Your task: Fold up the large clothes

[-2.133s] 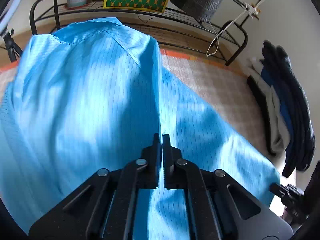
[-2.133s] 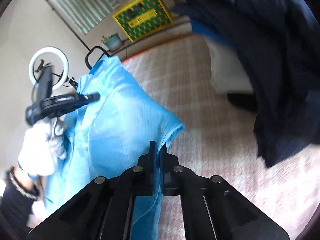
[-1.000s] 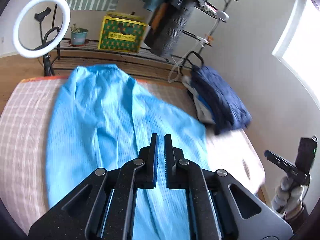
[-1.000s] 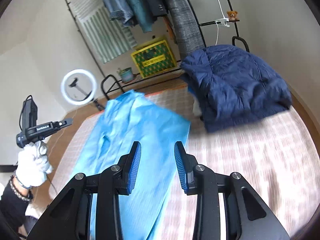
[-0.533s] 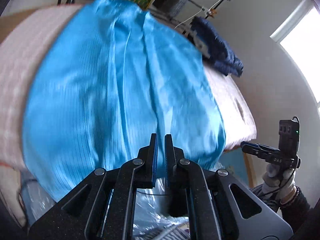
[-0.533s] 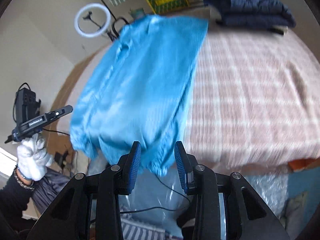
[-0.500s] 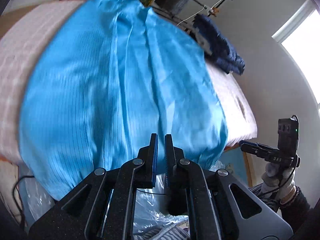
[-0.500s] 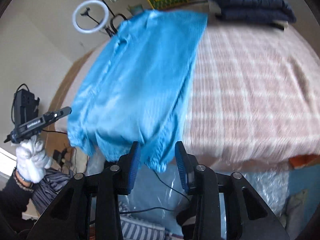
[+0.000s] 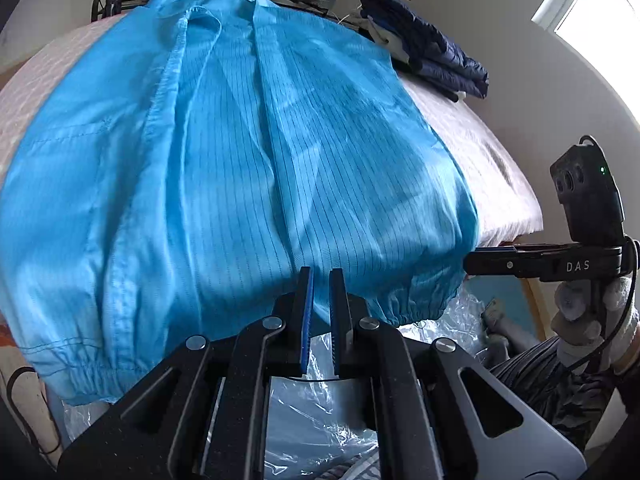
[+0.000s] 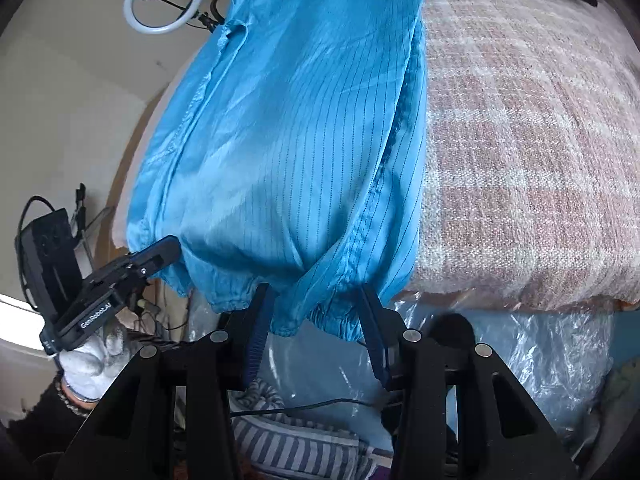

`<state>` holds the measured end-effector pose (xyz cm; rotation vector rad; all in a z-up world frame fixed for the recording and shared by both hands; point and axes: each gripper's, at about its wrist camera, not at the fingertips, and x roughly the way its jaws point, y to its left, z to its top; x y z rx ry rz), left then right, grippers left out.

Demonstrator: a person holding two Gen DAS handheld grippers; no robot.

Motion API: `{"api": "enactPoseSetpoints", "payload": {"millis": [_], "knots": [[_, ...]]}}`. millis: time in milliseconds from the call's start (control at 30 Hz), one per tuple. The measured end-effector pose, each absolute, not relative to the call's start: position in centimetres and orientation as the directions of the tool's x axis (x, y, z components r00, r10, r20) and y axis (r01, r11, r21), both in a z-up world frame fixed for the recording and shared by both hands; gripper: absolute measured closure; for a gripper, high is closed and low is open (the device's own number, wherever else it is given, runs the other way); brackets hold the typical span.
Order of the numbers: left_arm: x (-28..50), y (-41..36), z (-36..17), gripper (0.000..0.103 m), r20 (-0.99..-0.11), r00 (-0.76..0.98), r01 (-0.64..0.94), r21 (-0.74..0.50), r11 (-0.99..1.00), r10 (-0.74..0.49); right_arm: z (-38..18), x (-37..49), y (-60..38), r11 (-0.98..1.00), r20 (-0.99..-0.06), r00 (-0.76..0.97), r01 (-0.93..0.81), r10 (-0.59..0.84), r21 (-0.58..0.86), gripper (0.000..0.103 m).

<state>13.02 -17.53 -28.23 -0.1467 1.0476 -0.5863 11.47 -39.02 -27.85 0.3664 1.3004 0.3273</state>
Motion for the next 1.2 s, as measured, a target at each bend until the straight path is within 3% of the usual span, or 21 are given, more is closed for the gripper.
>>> {"api": "enactPoseSetpoints", "payload": {"millis": [67, 100, 433, 600, 767, 833, 1100, 1200], "knots": [[12.8, -17.8, -28.3, 0.099, -0.767, 0.372, 0.389, -0.383, 0.838, -0.523, -28.4, 11.7, -39.1, 0.893, -0.867, 0.233, -0.010, 0.440, 0.450, 0.094], [12.7, -18.0, -28.2, 0.099, -0.763, 0.369, 0.399, -0.385, 0.832, -0.530, -28.6, 11.7, -39.3, 0.894, -0.867, 0.241, -0.004, 0.436, 0.448, 0.098], [11.2, -20.5, -27.9, 0.099, -0.769, 0.354, 0.475, -0.342, 0.811, -0.532, -27.4, 10.1, -42.0, 0.914, -0.880, 0.268, -0.008, 0.392, 0.405, 0.102], [10.5, -20.3, -26.5, 0.099, -0.749, 0.399, 0.469, -0.328, 0.820, -0.528, -25.5, 9.9, -42.4, 0.881, -0.837, 0.291, -0.050, 0.464, 0.471, 0.095], [7.9, -23.0, -24.6, 0.096, -0.712, 0.445, 0.561, -0.250, 0.789, -0.543, -22.7, 9.5, -45.7, 0.854, -0.762, 0.425, -0.054, 0.488, 0.517, 0.060], [7.3, -24.8, -24.5, 0.084, -0.710, 0.437, 0.601, -0.226, 0.767, -0.552, -22.6, 10.0, -47.2, 0.835, -0.740, 0.443, -0.038, 0.506, 0.549, 0.058], [6.0, -28.4, -26.5, 0.081, -0.737, 0.415, 0.667, -0.152, 0.729, -0.534, -26.8, 11.6, -48.8, 0.765, -0.704, 0.395, 0.005, 0.590, 0.644, 0.058], [5.6, -29.2, -27.1, 0.067, -0.745, 0.410, 0.687, -0.128, 0.716, -0.526, -27.8, 11.9, -47.9, 0.760, -0.706, 0.368, -0.003, 0.605, 0.649, 0.058]]}}
